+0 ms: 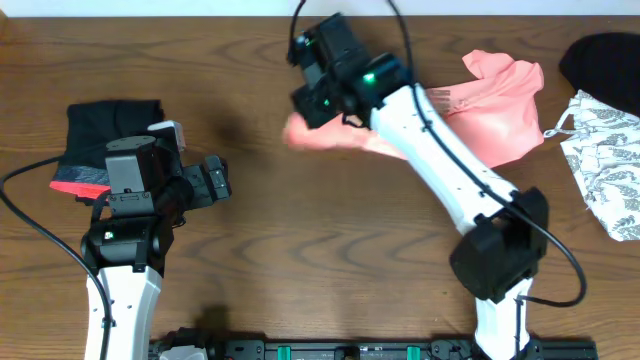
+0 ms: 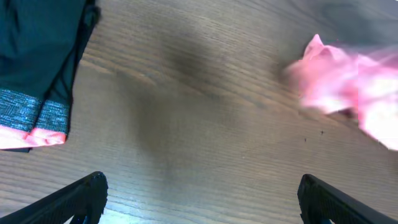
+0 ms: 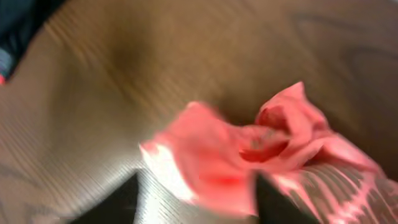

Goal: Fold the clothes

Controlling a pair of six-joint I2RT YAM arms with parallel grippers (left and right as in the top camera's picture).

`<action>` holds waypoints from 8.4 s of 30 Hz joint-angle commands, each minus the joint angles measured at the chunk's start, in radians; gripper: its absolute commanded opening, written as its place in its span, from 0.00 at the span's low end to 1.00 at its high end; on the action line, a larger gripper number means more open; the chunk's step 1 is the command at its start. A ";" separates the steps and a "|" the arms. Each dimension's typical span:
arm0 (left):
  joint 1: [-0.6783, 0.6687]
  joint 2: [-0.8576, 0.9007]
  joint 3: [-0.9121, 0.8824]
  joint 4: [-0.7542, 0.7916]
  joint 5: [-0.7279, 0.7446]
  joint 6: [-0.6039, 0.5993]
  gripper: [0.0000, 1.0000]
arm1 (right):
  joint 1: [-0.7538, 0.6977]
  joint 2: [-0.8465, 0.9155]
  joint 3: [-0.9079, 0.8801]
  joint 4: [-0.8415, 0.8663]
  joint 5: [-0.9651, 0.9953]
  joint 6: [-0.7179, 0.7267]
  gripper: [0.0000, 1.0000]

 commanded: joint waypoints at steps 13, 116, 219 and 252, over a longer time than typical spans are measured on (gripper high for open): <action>-0.024 0.013 0.024 0.103 0.143 -0.013 0.98 | -0.319 -0.224 0.015 -0.200 0.269 0.181 0.85; -0.316 0.463 0.027 0.651 -0.002 -0.059 0.06 | -1.085 -0.227 -0.678 0.019 -0.382 -0.046 0.66; -0.312 0.211 0.027 0.827 -0.266 0.011 0.06 | -1.003 -0.529 -0.278 0.089 -0.192 0.138 0.01; -0.221 0.459 0.087 0.459 -0.242 -0.122 0.06 | -0.986 -0.417 -0.245 -0.318 -0.200 0.058 0.01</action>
